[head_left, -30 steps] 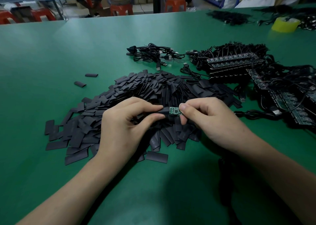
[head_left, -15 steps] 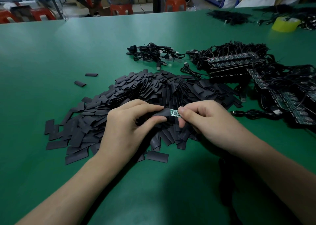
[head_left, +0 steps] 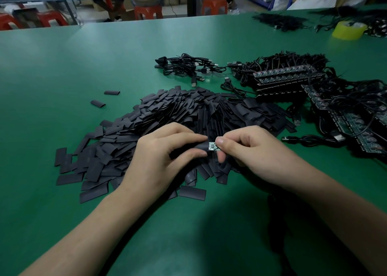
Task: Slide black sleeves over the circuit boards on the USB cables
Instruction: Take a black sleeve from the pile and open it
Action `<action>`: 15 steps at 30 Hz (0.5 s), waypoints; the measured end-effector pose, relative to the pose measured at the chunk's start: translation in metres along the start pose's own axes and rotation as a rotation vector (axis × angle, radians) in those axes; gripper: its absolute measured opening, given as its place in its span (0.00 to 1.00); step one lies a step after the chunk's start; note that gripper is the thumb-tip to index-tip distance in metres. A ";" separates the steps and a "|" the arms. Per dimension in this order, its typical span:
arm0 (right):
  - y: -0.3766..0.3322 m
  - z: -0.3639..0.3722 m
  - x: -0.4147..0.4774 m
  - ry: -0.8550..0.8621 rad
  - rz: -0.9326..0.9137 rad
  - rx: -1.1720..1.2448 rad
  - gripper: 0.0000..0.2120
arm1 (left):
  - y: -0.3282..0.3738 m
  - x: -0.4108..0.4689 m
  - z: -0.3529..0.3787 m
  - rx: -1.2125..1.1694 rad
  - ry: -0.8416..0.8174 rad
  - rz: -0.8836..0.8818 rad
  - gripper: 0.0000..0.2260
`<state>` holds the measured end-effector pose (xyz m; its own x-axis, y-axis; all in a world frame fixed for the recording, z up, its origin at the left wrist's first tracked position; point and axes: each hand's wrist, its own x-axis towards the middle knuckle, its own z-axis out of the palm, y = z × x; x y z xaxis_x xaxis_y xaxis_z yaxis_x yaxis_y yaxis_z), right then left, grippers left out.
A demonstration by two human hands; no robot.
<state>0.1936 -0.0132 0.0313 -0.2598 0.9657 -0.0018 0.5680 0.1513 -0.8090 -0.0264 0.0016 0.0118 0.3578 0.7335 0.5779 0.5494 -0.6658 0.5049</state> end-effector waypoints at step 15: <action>0.003 -0.003 -0.001 0.220 -0.375 -0.170 0.07 | 0.001 0.002 0.002 -0.161 0.038 -0.131 0.09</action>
<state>0.1980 -0.0127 0.0310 -0.3099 0.8568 0.4122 0.5911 0.5132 -0.6222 -0.0240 0.0027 0.0125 0.2604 0.8117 0.5227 0.4605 -0.5803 0.6717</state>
